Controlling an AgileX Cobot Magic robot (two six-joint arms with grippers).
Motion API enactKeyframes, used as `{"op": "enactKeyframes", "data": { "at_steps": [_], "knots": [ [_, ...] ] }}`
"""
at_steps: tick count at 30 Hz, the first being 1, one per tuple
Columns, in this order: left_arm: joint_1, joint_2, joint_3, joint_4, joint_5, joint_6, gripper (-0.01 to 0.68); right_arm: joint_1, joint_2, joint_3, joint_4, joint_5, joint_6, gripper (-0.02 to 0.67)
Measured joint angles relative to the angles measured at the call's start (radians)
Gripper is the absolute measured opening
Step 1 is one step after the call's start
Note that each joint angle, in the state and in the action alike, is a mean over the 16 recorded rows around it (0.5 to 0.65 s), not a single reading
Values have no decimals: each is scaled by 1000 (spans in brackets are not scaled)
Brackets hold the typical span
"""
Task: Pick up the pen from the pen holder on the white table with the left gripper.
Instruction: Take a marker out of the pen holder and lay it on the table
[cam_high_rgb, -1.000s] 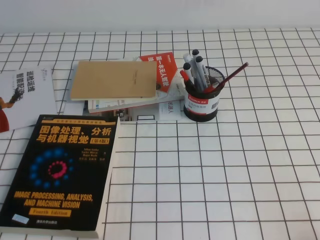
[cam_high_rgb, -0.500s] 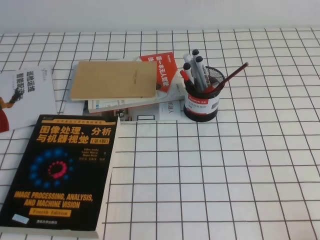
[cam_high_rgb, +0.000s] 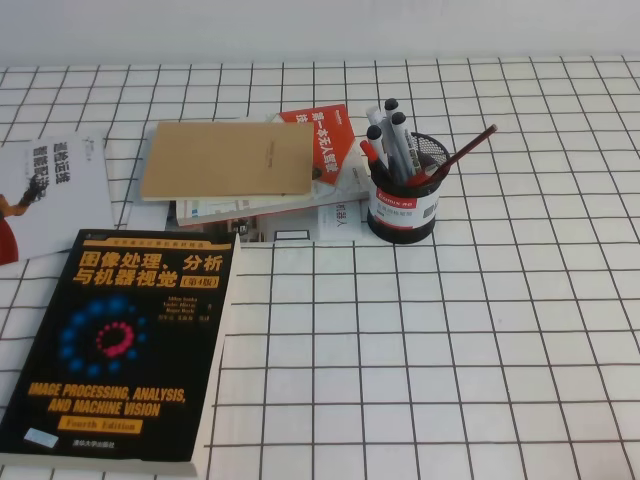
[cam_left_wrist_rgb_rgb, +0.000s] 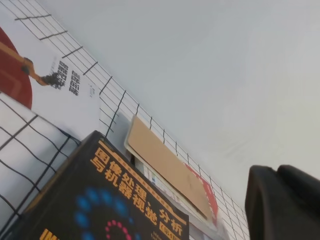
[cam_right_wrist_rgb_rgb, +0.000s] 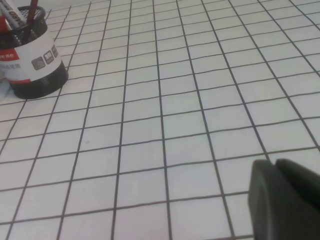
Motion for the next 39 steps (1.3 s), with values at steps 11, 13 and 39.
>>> {"op": "enactKeyframes", "data": {
  "at_steps": [11, 13, 39],
  "knots": [
    [0, 92, -156, -54, 159, 192, -1, 0, 0, 0, 0, 0, 0, -16],
    [0, 145, -217, -57, 212, 274, -1, 0, 0, 0, 0, 0, 0, -16],
    [-223, 1304, -902, -768, 426, 1655, 31, 0, 0, 0, 0, 0, 0, -16]
  ]
}}
